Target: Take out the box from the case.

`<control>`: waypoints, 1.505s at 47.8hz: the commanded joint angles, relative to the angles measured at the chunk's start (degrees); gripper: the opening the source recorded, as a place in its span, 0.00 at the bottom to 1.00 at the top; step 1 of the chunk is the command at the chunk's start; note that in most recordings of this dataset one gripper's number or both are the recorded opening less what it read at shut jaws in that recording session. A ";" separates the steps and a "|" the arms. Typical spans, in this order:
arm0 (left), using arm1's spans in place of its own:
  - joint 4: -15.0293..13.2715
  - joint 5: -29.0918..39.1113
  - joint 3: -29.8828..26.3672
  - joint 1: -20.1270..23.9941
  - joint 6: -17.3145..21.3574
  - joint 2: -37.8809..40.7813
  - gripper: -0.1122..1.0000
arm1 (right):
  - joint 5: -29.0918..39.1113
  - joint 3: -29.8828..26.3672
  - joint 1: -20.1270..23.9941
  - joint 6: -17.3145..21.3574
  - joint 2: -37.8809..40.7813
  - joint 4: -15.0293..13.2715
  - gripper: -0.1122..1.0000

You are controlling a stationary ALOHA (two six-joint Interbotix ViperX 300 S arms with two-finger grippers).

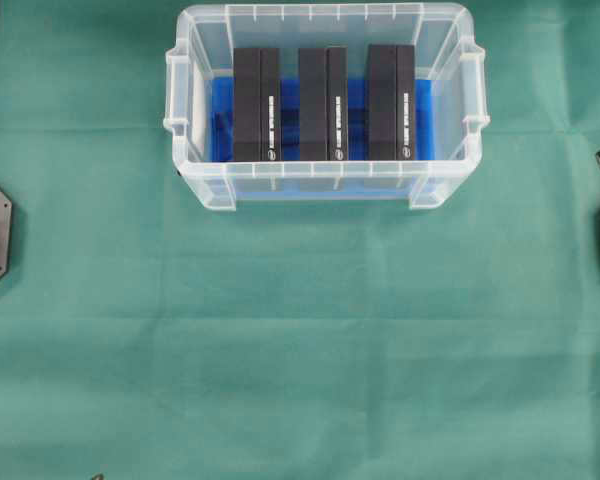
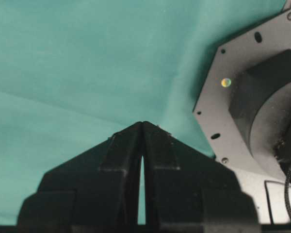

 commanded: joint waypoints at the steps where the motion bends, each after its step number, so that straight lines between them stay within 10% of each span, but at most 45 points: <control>1: 0.35 0.09 -1.32 -0.18 -0.09 0.26 0.11 | 0.00 -1.58 0.09 0.18 0.53 -0.26 0.10; 16: 1.93 0.09 -1.32 7.12 3.16 0.35 0.11 | -0.70 -2.46 -4.57 -2.11 2.99 -3.60 0.10; 36: 1.32 0.18 -2.90 24.70 20.04 4.75 0.11 | -5.36 -4.48 -24.17 -20.30 7.47 -3.60 0.10; 54: 1.32 -0.18 -3.08 29.44 24.96 5.45 0.14 | -7.91 -5.54 -27.60 -23.73 10.28 -3.87 0.10; 66: 1.32 -0.18 -2.99 29.44 24.70 5.36 0.54 | -7.82 -4.48 -27.60 -23.20 9.84 -3.87 0.12; 72: 1.32 -0.09 -2.90 29.44 24.61 5.19 0.86 | -7.91 -3.69 -27.60 -22.59 9.84 -4.13 0.35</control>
